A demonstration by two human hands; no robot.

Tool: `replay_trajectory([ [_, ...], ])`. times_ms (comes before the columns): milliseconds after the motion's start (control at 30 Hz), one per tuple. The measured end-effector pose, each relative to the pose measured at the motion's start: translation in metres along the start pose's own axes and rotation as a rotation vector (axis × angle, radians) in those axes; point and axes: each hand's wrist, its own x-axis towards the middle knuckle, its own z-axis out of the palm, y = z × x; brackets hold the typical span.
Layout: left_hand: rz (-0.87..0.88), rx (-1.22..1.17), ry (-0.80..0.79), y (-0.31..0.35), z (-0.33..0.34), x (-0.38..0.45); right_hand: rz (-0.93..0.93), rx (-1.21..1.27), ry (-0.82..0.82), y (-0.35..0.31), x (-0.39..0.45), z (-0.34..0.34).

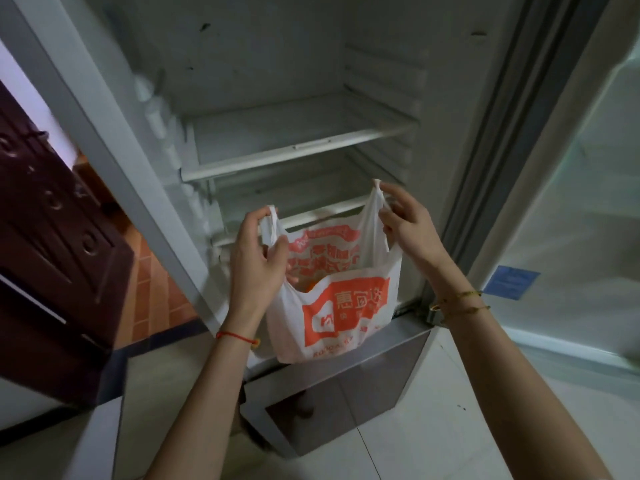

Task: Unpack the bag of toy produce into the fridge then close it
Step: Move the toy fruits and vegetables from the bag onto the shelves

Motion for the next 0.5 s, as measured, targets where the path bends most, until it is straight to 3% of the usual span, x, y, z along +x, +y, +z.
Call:
replay_trajectory([
  [233, -0.050, 0.012, 0.010, -0.023, 0.003, -0.013, 0.027, -0.054, -0.077, 0.034, 0.008, -0.004],
  [500, -0.069, 0.187, 0.040, -0.025, 0.010, -0.039, 0.050, -0.413, -0.105, 0.064, -0.004, -0.017],
])
